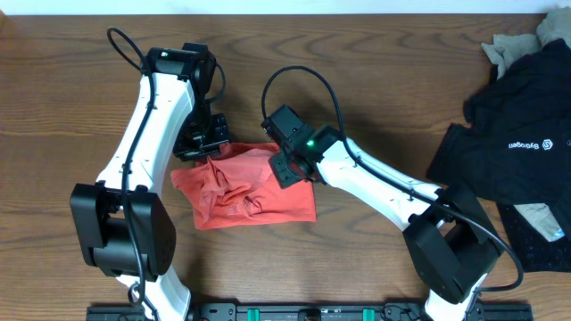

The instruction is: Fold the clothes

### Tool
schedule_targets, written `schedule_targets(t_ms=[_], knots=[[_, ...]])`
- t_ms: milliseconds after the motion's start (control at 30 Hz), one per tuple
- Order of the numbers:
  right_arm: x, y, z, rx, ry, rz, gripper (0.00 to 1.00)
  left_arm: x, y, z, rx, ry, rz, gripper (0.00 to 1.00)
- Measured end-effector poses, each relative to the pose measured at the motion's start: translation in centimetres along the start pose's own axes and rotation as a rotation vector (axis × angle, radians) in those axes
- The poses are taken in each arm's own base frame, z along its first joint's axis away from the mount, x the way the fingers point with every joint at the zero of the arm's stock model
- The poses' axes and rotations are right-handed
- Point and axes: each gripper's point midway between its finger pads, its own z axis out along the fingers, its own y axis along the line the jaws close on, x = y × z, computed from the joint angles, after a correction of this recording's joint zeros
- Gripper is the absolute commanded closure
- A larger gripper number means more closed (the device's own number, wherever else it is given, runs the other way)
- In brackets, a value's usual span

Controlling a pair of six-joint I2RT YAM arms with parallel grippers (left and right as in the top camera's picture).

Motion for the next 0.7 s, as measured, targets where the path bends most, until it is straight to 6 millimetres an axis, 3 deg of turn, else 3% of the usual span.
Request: schedule_targets(t_ms=[267,467,633,700], knots=[[0.7,-6.5,-0.5,0.113,0.058,0.16,0.43,0.6,-1.9,0.2,-0.007,-0.013,0.057,0.94],[1.1,-12.1,-3.2,0.166,0.061,0.301,0.42,1.6,-5.0,1.0,-0.01,-0.038,0.133,0.93],[1.8,-14.8,-5.0,0.191,0.066,0.366,0.42,2.5,-7.2,3.0,-0.012,-0.055,0.152,0.93],[2.3,-15.3,-5.1,0.199,0.085,0.38,0.42,3.1,-8.0,4.1,-0.016,-0.055,0.157,0.72]])
